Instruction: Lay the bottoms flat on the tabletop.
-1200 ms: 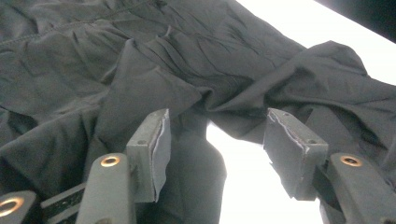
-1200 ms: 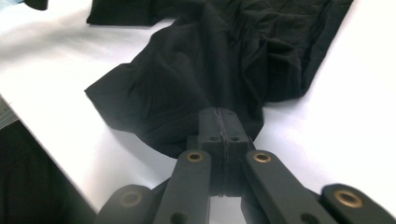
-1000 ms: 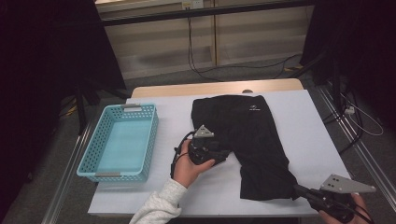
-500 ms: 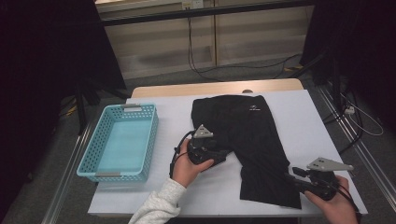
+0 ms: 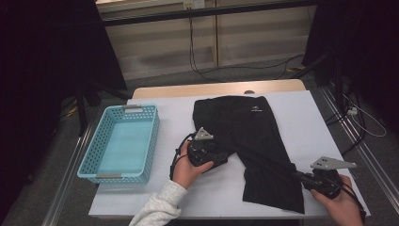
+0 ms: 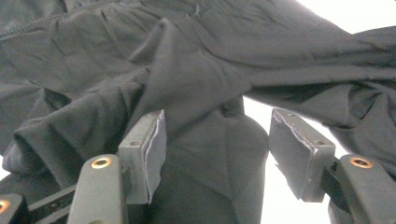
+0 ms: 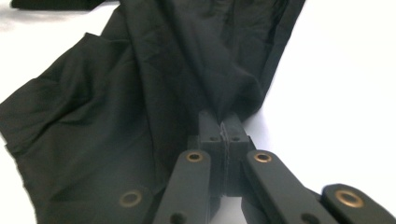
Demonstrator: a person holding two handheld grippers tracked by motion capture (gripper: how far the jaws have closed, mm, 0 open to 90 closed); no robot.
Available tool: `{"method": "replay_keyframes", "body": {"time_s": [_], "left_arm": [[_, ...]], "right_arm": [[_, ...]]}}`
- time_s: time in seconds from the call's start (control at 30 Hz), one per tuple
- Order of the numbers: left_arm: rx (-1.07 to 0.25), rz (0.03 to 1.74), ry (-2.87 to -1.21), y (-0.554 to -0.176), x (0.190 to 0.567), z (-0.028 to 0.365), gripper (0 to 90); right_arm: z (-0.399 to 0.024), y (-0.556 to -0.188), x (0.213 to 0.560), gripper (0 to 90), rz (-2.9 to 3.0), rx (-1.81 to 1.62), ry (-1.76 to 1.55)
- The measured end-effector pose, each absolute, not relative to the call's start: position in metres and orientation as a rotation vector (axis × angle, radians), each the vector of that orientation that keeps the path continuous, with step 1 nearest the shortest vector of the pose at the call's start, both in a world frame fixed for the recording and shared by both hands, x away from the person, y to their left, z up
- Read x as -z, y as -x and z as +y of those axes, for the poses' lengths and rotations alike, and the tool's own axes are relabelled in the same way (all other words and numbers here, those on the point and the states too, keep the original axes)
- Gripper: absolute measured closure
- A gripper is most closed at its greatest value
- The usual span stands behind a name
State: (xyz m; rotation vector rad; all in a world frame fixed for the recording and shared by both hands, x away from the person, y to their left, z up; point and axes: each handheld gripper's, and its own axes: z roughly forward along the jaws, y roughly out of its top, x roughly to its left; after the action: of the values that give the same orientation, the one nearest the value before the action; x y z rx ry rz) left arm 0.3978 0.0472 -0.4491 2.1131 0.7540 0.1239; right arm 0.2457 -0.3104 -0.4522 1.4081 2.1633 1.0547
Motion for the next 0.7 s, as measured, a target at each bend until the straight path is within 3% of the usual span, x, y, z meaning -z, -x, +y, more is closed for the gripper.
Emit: {"method": "replay_keyframes", "body": {"time_s": [0.07,0.3,0.47,0.7], "left_arm": [[-0.129,0.749,-2.115,-0.398,0.448,0.047,37.5],[-0.122,0.754,-2.109,-0.398,0.448,0.049,37.2],[-0.118,0.749,-2.109,-0.398,0.448,0.048,37.2],[-0.119,0.729,-2.12,-0.397,0.448,0.047,37.4]], "right_arm": [[-0.314,-0.242,0.45,88.8,2.161,-1.029,-1.402],[-0.314,-0.252,0.434,59.9,2.088,-1.048,-1.403],[-0.314,-0.294,0.438,55.0,2.008,-1.052,-1.486],[-0.31,-0.337,0.463,58.0,2.016,-0.89,-1.55]]}}
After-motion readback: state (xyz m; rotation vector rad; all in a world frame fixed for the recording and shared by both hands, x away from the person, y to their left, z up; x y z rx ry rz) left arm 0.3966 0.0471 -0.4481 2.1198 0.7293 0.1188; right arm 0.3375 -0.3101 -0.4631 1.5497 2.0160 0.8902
